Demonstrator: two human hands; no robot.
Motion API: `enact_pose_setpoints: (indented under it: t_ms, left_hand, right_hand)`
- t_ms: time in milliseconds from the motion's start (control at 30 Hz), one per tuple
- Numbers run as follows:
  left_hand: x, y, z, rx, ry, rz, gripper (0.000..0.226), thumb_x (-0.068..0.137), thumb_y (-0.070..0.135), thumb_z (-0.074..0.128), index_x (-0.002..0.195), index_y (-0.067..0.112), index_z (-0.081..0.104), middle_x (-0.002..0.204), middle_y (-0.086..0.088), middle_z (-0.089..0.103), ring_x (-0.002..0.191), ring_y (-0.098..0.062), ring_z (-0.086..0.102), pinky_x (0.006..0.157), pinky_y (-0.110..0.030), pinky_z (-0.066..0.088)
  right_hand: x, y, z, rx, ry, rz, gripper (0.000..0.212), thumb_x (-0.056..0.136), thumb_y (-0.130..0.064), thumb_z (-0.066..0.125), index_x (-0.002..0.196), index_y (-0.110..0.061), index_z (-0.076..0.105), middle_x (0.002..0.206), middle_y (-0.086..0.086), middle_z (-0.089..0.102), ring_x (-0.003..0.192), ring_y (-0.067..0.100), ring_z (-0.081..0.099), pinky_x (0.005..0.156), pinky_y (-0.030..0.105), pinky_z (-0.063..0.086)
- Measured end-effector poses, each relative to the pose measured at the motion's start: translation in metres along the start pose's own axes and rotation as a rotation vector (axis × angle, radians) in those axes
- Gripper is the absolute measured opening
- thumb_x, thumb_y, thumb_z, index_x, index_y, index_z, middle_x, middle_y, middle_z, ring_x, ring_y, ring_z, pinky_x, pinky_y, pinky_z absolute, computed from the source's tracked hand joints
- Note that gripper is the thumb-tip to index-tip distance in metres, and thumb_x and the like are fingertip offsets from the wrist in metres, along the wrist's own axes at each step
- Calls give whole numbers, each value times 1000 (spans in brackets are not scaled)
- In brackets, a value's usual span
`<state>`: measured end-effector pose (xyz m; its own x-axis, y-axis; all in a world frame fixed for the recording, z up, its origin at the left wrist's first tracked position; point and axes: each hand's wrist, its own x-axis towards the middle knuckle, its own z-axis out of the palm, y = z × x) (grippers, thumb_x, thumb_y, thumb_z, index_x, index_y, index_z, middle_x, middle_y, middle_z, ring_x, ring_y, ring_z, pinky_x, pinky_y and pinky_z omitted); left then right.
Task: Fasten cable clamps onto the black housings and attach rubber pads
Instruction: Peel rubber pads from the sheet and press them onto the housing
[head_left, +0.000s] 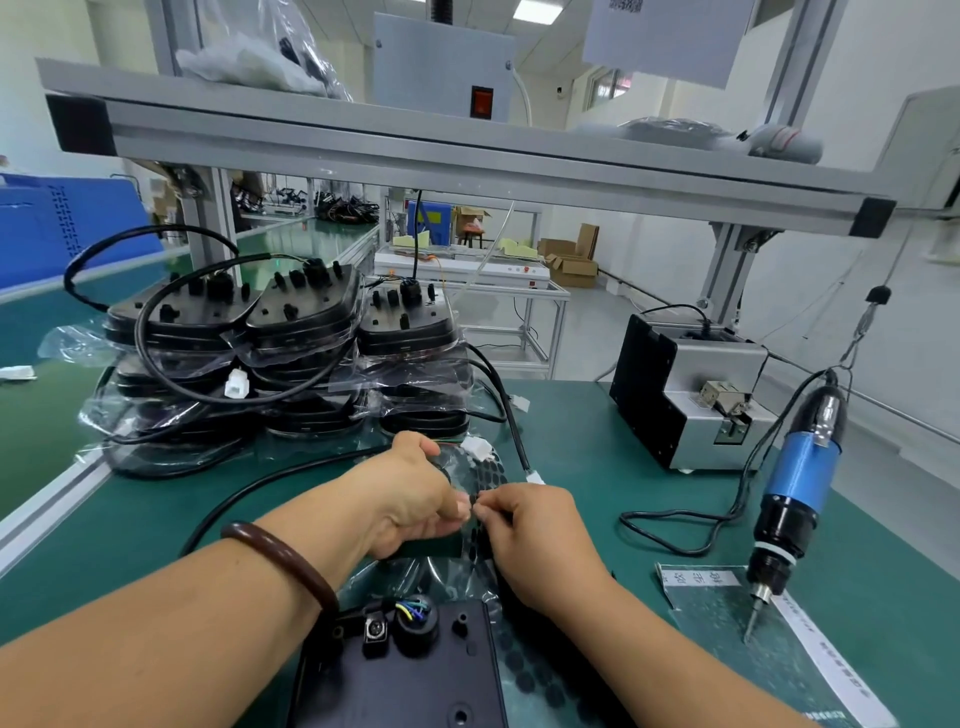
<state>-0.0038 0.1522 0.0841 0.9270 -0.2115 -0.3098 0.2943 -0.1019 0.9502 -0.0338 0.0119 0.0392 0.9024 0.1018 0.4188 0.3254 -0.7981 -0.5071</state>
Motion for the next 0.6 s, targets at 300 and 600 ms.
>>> enact_pose_setpoints:
  t_ms: [300,600]
  left_hand:
    - [-1,-2,-2,79,28,76,62,79,-20,59,122,13,30,92,-20,66,83,-28,65,78,-39,58]
    - [-2,-2,-1,136,62,133,63,74,-17,66,116,16,33,86,-18,71,88,-29,69,73,-39,60]
  right_hand:
    - [0,-5,-6,2,-46,-48,21,95,-18,54,84,-13,72,61,-8,47,58,10,41,58,22,31]
    - [-2,-8,-1,-46,-20,-22,24,93,-18,47,86,-11,70,76,4,63,68,17,50,60,27,37]
